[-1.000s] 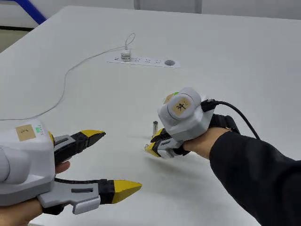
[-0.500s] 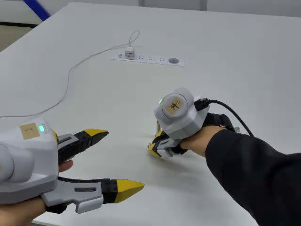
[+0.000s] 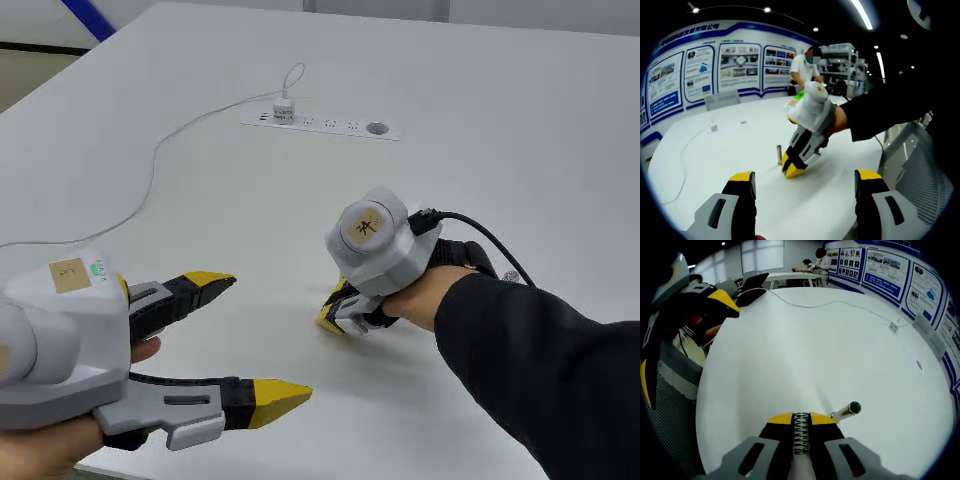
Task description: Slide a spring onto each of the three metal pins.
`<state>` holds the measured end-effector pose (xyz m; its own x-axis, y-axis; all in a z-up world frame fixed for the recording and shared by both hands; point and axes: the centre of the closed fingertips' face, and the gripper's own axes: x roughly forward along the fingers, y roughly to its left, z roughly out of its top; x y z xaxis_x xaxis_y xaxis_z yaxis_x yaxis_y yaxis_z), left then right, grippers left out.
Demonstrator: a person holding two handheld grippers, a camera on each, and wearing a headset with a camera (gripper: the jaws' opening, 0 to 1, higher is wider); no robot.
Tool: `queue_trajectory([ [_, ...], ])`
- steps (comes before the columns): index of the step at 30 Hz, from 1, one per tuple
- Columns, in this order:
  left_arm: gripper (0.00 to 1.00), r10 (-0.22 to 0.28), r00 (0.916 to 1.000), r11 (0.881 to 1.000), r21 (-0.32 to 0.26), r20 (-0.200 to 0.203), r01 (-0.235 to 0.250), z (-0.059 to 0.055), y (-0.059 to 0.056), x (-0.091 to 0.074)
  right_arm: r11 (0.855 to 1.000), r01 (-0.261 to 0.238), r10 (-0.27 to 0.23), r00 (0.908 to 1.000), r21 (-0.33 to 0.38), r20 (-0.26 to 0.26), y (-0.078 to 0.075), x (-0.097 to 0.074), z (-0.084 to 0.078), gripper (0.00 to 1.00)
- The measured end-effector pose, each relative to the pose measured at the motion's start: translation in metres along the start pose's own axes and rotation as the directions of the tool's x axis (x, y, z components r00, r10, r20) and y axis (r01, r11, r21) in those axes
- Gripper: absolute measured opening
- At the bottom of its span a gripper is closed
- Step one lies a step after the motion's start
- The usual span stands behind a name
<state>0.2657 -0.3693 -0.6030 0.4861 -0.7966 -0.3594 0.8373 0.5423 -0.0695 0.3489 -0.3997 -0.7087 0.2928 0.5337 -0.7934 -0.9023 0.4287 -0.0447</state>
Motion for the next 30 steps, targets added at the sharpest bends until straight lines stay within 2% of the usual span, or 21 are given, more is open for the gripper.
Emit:
queue_trajectory([
  [5, 0.83, -0.001, 1.0000, 1.000, 0.000, 0.000, 0.001, 0.000, 0.000, 0.001, 1.000, 0.002, -0.002, 1.0000, 0.006, 0.001, 0.000, -0.005, -0.001, 0.12],
  [14, 0.83, -0.005, 1.0000, 1.000, 0.003, 0.004, 0.005, 0.001, -0.002, 0.001, 1.000, 0.024, -0.024, 0.9986, 0.009, 0.047, 0.000, -0.023, 0.008, 0.12],
  [30, 0.83, -0.018, 0.9998, 1.000, 0.018, -0.004, 0.018, 0.002, -0.006, 0.003, 0.997, 0.062, -0.066, 0.9942, 0.052, 0.084, -0.006, -0.046, -0.003, 0.12],
])
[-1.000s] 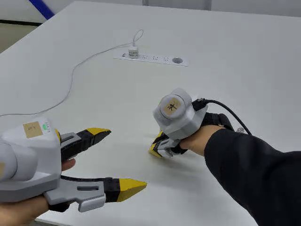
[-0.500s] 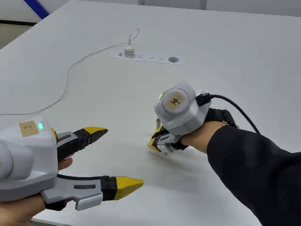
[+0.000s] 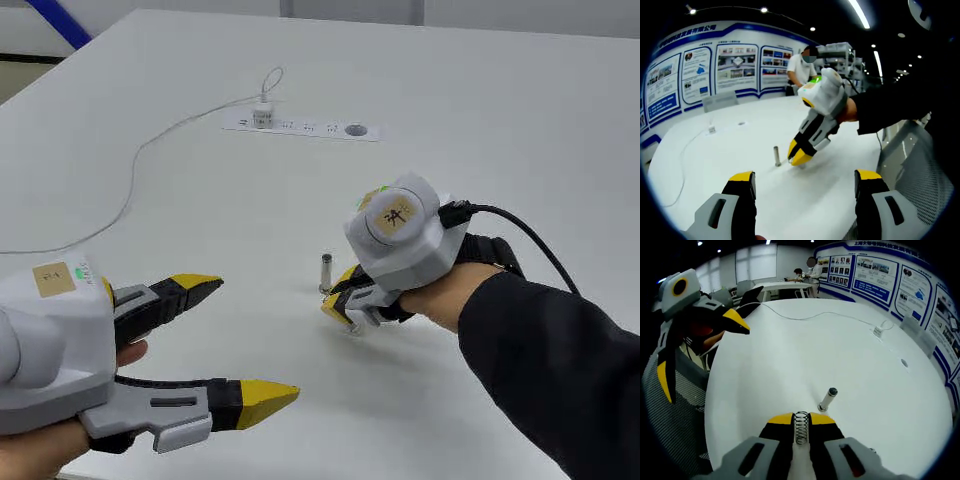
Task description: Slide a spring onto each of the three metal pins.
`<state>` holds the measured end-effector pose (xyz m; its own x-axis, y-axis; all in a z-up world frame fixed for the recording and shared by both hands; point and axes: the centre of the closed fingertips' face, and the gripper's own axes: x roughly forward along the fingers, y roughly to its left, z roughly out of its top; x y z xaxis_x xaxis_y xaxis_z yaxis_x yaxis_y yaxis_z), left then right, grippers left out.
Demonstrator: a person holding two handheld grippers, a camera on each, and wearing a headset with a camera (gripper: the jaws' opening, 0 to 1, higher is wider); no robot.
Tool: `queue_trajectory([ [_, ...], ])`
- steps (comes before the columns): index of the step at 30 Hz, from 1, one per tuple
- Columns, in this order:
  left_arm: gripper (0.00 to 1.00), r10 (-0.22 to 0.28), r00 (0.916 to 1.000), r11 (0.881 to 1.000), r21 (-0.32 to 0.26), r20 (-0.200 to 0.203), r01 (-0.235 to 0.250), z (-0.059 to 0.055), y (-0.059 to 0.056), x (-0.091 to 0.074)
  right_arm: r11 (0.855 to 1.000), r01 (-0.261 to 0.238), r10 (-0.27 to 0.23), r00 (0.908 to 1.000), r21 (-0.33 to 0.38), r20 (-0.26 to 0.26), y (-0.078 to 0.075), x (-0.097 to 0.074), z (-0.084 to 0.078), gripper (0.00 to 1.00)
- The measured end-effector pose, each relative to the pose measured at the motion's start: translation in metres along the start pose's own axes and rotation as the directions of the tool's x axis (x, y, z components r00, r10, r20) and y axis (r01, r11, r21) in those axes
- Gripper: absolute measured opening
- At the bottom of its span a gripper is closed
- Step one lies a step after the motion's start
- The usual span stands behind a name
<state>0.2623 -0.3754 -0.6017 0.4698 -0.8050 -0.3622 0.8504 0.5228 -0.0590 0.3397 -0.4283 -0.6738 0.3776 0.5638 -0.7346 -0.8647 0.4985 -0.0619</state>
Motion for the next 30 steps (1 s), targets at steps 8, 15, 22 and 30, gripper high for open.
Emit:
queue_trajectory([
  [8, 0.83, -0.006, 1.0000, 1.000, 0.005, -0.004, 0.006, 0.001, -0.001, 0.001, 0.999, 0.014, -0.015, 0.9997, 0.031, 0.020, -0.002, -0.007, -0.004, 0.12],
  [15, 0.83, -0.008, 1.0000, 1.000, 0.007, -0.003, 0.008, 0.002, -0.002, 0.001, 0.998, 0.027, -0.031, 0.9979, 0.062, 0.056, -0.005, -0.017, -0.001, 0.12],
  [22, 0.83, -0.009, 1.0000, 1.000, 0.009, -0.003, 0.009, 0.003, -0.002, 0.000, 0.997, 0.040, -0.045, 0.9963, 0.071, 0.073, -0.007, -0.022, 0.001, 0.12],
  [30, 0.83, -0.009, 1.0000, 1.000, 0.010, 0.000, 0.009, 0.003, -0.002, 0.000, 0.996, 0.052, -0.060, 0.9931, 0.074, 0.101, -0.012, -0.035, 0.015, 0.12],
])
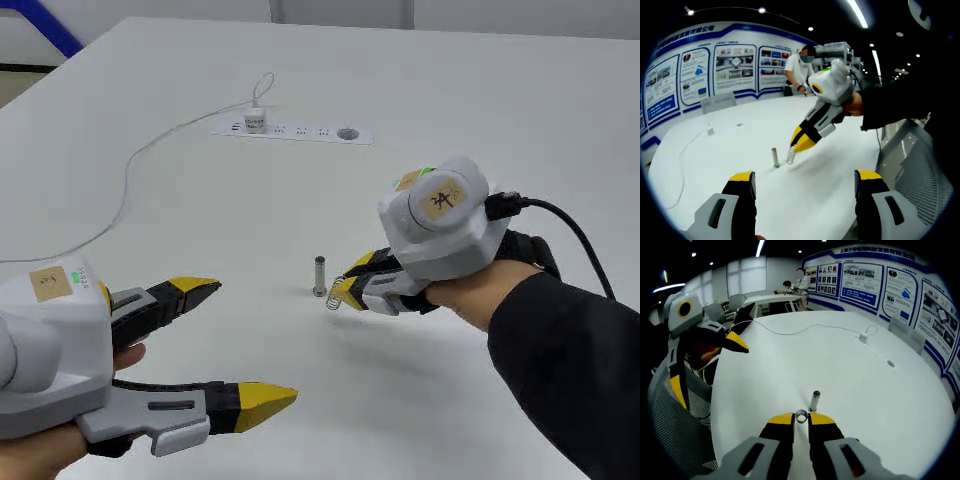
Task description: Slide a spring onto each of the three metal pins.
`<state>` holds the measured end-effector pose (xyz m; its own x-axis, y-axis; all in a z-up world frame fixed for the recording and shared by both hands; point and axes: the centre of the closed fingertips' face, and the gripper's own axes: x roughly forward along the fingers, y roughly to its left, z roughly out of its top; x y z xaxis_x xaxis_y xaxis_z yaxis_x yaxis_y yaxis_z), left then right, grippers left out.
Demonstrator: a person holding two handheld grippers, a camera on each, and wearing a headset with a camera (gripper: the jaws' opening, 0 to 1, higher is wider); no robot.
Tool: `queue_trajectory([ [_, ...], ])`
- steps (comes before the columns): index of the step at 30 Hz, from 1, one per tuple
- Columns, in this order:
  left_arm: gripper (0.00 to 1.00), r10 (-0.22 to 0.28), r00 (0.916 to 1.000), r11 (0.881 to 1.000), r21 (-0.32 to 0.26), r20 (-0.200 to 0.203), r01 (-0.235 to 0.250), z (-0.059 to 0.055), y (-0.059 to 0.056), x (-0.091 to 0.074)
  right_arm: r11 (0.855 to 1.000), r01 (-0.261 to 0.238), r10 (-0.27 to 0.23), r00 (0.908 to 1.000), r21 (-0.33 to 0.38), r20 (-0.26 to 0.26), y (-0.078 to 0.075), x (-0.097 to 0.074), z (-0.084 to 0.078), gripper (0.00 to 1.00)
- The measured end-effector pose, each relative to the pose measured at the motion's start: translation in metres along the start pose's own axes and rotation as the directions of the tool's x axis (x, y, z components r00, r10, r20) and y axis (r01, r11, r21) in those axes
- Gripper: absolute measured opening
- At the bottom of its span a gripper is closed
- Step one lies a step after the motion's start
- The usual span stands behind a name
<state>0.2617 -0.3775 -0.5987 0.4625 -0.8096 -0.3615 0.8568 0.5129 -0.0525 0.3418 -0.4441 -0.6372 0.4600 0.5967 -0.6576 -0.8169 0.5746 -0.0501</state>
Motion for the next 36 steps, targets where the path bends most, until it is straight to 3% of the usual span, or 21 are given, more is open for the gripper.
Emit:
queue_trajectory([
  [19, 0.83, 0.011, 0.9997, 1.000, -0.001, 0.021, -0.011, 0.004, 0.002, -0.002, 0.998, 0.024, -0.022, 0.9987, -0.051, 0.045, -0.012, -0.010, 0.048, 0.12],
  [36, 0.83, 0.020, 0.9995, 1.000, -0.010, 0.026, -0.020, 0.003, 0.005, -0.003, 0.999, 0.016, -0.017, 0.9995, -0.034, -0.026, -0.018, 0.005, 0.041, 0.12],
])
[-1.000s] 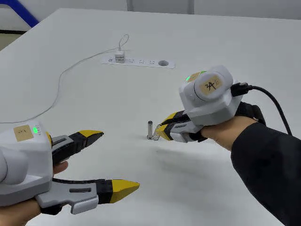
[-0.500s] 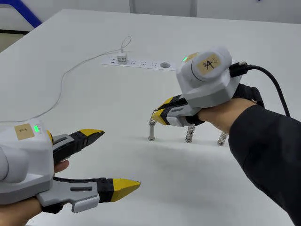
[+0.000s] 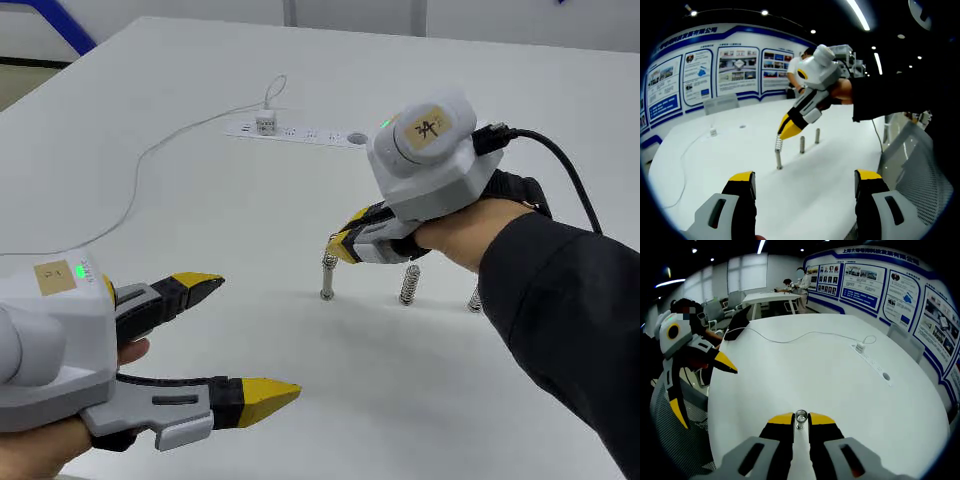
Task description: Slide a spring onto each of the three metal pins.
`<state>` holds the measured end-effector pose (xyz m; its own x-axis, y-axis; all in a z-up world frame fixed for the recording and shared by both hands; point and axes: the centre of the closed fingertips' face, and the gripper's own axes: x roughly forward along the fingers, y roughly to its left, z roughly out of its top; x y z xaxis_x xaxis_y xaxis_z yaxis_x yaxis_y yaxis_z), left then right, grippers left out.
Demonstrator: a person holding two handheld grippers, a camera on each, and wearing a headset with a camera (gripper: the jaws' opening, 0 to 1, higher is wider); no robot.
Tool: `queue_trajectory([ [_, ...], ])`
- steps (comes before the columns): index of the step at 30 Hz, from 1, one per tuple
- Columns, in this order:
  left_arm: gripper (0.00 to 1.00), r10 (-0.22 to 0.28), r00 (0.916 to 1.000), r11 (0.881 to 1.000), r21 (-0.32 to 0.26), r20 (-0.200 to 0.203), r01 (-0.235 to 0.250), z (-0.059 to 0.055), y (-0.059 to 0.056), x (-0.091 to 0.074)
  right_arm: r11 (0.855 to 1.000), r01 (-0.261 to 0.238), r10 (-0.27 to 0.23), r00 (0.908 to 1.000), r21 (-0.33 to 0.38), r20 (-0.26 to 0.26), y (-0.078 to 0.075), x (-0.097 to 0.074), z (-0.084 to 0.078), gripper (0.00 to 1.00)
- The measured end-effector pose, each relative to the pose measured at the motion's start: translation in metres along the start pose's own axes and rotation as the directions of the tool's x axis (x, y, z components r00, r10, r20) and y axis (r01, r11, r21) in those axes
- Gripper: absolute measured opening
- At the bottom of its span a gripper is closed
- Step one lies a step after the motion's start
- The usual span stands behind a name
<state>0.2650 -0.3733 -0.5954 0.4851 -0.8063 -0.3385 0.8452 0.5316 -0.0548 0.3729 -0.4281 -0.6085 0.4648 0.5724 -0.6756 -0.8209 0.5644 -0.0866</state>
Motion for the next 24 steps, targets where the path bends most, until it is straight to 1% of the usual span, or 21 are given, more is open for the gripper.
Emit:
queue_trajectory([
  [3, 0.83, 0.001, 1.0000, 1.000, -0.001, 0.000, -0.001, -0.001, 0.000, 0.000, 1.000, -0.004, 0.004, 1.0000, 0.002, -0.008, -0.003, 0.004, -0.001, 0.12],
  [9, 0.83, 0.003, 1.0000, 1.000, -0.004, -0.001, -0.003, -0.001, 0.001, -0.001, 1.000, -0.012, 0.013, 0.9997, 0.004, -0.022, -0.002, 0.011, -0.002, 0.12],
  [13, 0.83, 0.003, 1.0000, 1.000, -0.005, -0.004, -0.003, -0.002, 0.001, -0.001, 1.000, -0.016, 0.017, 0.9993, 0.013, -0.035, -0.005, 0.018, -0.007, 0.12],
  [24, 0.83, 0.004, 0.9999, 1.000, -0.013, -0.011, -0.004, -0.005, 0.002, -0.001, 0.999, -0.026, 0.029, 0.9974, 0.043, -0.066, -0.005, 0.034, -0.020, 0.12],
])
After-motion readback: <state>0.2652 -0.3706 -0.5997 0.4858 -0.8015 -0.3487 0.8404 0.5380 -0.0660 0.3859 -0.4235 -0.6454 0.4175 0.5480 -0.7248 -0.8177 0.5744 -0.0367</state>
